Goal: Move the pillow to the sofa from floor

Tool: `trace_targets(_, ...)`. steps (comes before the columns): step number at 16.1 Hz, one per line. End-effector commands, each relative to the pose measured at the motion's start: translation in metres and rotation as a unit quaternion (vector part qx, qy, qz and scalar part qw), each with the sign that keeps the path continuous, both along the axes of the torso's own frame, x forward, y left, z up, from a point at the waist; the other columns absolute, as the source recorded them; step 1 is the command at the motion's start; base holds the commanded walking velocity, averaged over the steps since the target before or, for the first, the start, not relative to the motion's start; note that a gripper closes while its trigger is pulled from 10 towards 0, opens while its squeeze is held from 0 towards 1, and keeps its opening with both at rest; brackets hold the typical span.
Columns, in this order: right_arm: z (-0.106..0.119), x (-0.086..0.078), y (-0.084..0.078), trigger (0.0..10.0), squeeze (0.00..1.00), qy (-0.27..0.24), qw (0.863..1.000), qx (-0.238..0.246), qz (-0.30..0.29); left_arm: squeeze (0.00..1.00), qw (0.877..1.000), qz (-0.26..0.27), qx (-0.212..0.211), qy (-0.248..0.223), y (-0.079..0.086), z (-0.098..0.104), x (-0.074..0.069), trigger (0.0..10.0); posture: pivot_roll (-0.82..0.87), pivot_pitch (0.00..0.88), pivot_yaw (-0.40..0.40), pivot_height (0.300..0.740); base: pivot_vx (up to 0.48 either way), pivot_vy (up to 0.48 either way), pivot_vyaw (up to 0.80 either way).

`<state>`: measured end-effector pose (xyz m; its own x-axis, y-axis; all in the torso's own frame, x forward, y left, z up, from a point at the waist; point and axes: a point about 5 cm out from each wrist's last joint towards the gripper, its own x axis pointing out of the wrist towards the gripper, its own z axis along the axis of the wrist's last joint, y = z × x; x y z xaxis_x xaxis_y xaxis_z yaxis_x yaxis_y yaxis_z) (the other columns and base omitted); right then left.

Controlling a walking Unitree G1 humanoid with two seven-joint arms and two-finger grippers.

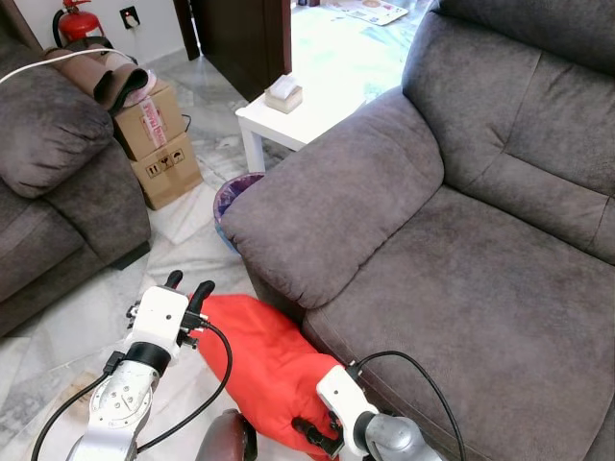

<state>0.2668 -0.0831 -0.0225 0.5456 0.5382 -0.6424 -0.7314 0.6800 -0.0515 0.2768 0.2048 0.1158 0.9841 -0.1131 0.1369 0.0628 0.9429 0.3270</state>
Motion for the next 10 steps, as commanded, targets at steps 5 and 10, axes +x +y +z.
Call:
trace_targets(5, -0.0076, -0.0037, -0.0077, 0.0, 0.00, -0.004, 0.998, -0.058, -0.011, 0.00, 0.999, -0.007, 0.032, 0.007, 0.0028, 0.0017, -0.0057, 10.0, 0.21, 0.271, 0.001, 0.626, 0.000, 0.000, 0.00)
trace_targets(10, -0.0063, -0.0010, -0.0118, 0.0, 0.00, -0.012, 0.998, -0.061, -0.024, 0.00, 0.998, -0.034, 0.061, 0.006, -0.0049, 0.0030, -0.0062, 10.0, 0.21, 0.265, 0.008, 0.626, 0.000, 0.000, 0.00)
